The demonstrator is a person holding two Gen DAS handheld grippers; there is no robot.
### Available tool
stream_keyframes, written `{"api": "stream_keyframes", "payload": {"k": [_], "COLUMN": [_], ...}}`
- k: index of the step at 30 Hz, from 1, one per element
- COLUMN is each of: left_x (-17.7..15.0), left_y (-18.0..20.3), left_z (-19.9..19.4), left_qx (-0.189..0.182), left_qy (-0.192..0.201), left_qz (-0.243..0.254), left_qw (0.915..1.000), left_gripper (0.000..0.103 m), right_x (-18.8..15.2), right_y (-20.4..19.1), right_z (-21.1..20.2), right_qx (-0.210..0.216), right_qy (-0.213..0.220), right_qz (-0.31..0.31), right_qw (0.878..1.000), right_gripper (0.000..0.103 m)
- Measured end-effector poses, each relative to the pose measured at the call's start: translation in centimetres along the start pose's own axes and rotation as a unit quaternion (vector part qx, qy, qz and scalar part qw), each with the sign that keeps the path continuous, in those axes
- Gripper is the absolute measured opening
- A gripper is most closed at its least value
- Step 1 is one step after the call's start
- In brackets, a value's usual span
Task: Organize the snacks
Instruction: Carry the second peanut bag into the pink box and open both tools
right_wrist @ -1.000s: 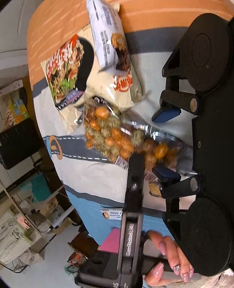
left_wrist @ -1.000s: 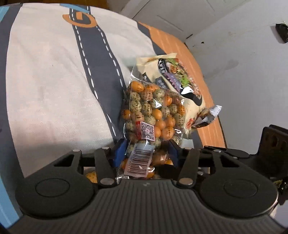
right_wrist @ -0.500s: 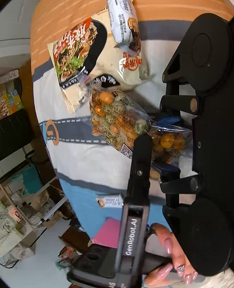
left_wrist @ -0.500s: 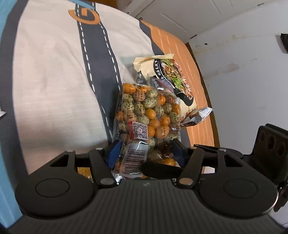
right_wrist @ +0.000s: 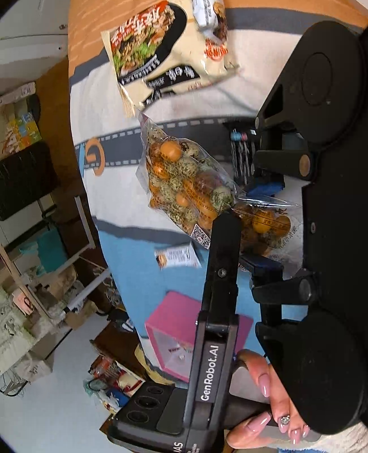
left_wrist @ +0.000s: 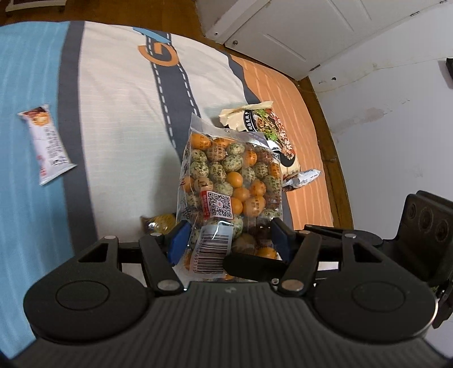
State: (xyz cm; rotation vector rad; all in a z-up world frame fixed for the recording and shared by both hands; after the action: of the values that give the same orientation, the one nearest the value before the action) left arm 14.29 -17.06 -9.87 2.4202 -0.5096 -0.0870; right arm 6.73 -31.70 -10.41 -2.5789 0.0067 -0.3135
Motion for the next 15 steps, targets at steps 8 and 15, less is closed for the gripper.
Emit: {"api": "stream_keyframes", "payload": {"k": [8, 15], "left_x": [-2.9, -6.2], "left_y": [-0.1, -0.9], "left_z": [-4.3, -8.1], "left_qx": [0.018, 0.028], "left_qy": [0.026, 0.062], "left_qz": [-0.003, -0.026], "left_qw": [0.9995, 0.9973], "left_gripper": [0.061, 0.062], "right_x": [-0.6, -0.6], "right_y": [-4.0, -8.4], "right_z": [-0.7, -0.7], "right_qx": [0.014, 0.015], "right_qy": [0.003, -0.004], "right_qz": [-0.034, -0.069], "right_qw": [0.999, 0.997], "right_gripper": [0.048, 0.048]}}
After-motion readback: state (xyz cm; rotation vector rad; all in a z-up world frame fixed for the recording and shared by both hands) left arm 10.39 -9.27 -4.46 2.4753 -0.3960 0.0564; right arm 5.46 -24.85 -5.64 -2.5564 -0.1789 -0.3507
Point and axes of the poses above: each gripper's, at about its wrist camera, not at the fingertips, and z roughly the way its jaws point, y to its right, x to its top, the point moved 2 cm from there along z, roughly the way its jaws point, and after that the axes turned 15 degrees about -y, right-handed, at the moved point
